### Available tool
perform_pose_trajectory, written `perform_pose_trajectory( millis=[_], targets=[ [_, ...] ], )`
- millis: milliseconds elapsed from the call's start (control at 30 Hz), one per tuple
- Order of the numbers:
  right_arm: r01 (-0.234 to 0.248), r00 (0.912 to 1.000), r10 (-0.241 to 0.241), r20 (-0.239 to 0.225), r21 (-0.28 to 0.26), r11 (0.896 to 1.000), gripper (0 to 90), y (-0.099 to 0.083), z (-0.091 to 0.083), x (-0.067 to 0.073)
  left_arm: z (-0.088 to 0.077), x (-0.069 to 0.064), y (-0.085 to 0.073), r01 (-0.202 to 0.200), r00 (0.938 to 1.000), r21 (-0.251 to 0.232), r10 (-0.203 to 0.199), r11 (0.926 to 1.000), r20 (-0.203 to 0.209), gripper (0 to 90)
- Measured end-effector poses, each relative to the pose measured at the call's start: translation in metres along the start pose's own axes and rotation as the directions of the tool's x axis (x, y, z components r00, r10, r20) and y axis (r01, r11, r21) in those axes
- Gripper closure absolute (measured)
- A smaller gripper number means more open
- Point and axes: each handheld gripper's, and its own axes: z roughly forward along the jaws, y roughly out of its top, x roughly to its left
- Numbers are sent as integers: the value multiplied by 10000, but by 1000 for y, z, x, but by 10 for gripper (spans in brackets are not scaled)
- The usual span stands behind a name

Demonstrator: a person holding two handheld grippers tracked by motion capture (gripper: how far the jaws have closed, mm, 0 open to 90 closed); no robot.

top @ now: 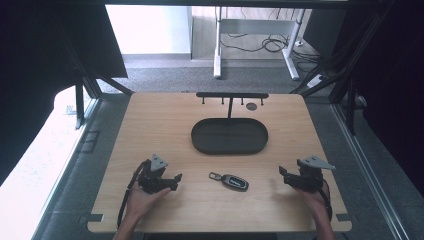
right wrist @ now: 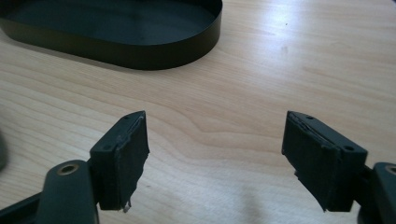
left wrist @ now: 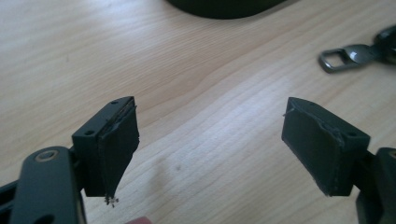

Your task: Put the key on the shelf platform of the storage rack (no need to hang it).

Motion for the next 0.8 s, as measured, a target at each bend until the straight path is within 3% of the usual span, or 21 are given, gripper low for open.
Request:
perform_pose_trajectory(
  millis=[100, 200, 367, 467, 600, 700, 800],
  targets=[
    [310, 9993, -304, -203, 313, 9990, 292, 1, 0, 2, 3, -5, -6, -613, 9970, -55, 609, 9981, -485, 193],
    [176, 9993, -164, -330, 391, 9991, 286, 0, -1, 3, 1, -3, -6, -508, 9977, -67, 504, 9987, -447, 194],
    [50, 9980, -19, -634, 498, 9987, 250, -2, -7, 5, -12, 1, -4, 48, 9999, -167, -50, 9998, -101, 240],
    [-203, 9982, 228, -546, 459, 9987, 234, 1, -10, 5, -21, -1, -3, 44, 10000, -326, -45, 9995, -58, 244],
    [-12, 9974, 51, -722, 536, 9986, 266, 2, -13, 5, -24, -2, -2, 153, 9998, -302, -149, 9994, 127, 241],
    [-79, 9945, 119, -1043, 379, 9993, 311, 7, -14, 4, -26, -3, 0, -53, 9996, -274, 60, 9996, 262, 242],
    [-3, 9910, 64, -1337, 458, 9990, 318, 14, -14, 8, -29, -1, 2, 56, 9993, -417, -41, 9991, 361, 243]
  ],
)
